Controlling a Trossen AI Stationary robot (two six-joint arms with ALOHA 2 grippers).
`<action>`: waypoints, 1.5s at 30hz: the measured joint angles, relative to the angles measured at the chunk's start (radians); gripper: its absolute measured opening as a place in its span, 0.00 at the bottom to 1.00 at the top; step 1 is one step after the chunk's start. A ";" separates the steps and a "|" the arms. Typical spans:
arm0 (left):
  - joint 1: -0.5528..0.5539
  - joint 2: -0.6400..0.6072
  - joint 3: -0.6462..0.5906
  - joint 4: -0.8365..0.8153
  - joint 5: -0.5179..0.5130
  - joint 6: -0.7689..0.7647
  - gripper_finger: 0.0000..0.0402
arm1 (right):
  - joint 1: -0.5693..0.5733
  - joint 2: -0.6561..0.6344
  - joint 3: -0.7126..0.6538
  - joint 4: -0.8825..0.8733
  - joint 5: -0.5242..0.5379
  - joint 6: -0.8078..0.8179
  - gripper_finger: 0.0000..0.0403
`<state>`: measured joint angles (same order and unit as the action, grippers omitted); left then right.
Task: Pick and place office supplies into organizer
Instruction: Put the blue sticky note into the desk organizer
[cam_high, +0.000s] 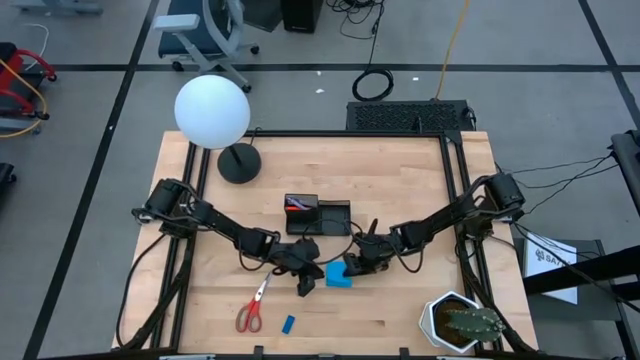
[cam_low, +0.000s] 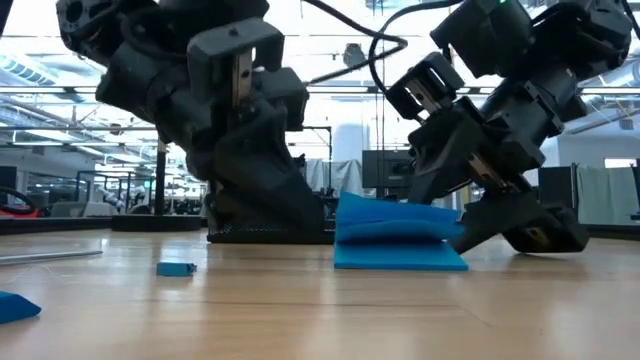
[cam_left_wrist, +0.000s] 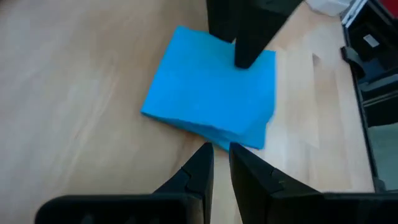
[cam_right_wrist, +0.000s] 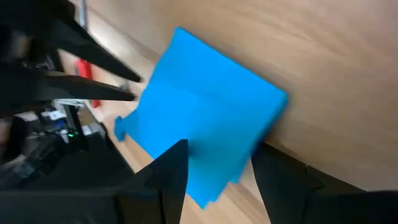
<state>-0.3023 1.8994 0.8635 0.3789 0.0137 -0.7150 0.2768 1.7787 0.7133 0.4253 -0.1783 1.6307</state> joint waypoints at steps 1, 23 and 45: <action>0.001 0.012 0.000 0.013 0.011 -0.001 0.14 | 0.000 0.007 0.001 0.018 0.003 0.005 0.42; 0.028 0.121 0.143 -0.002 0.075 0.003 0.14 | 0.000 0.025 -0.001 0.090 0.031 -0.071 0.06; -0.017 -0.264 0.158 -0.542 -0.188 0.105 0.14 | -0.069 0.028 -0.004 0.381 0.048 -0.132 0.01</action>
<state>-0.3195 1.6351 1.0210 -0.1627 -0.1745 -0.6098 0.2082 1.8065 0.7097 0.8063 -0.1302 1.4988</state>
